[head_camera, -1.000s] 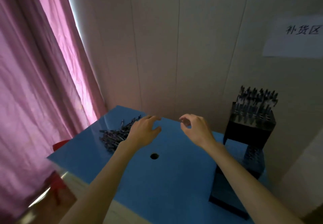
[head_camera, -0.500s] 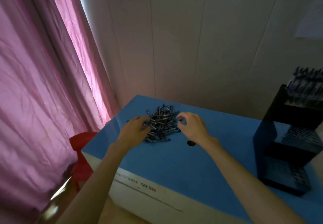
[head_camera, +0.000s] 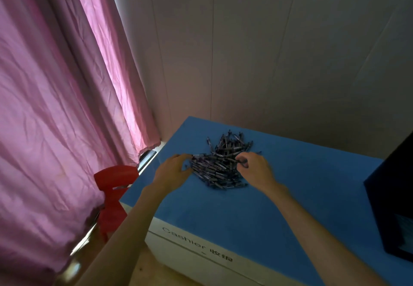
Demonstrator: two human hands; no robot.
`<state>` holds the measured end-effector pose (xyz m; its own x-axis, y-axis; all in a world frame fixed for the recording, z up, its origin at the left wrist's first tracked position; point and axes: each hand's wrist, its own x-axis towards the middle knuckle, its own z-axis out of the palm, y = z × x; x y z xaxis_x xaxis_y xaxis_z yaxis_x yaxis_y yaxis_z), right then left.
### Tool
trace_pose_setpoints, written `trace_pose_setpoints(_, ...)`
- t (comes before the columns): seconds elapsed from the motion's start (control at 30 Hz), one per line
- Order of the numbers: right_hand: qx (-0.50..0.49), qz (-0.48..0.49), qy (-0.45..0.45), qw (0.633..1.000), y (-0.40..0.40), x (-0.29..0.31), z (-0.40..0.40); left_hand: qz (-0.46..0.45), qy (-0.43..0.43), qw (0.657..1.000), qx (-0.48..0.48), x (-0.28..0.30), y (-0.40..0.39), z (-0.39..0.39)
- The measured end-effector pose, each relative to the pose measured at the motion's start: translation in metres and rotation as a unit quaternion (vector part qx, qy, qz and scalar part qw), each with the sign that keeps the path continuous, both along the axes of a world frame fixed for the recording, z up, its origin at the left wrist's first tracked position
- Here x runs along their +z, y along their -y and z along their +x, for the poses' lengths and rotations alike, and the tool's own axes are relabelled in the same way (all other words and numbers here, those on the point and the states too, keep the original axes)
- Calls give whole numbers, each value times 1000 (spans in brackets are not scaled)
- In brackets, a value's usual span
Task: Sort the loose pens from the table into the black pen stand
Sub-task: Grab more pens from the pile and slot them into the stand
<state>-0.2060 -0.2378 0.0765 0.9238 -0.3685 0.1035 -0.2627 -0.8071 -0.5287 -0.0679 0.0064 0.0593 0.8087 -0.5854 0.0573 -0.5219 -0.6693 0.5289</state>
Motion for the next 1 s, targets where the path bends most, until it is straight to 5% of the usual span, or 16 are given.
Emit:
trace_pose_setpoints(0.53,-63,33,-25,997,1,-45,117,102,-49,993,-30,-65,20,150)
trace_pose_setpoints(1.0,-141,34,-25,989,10,-69,155,186,-3,974,-128,-128,88,221)
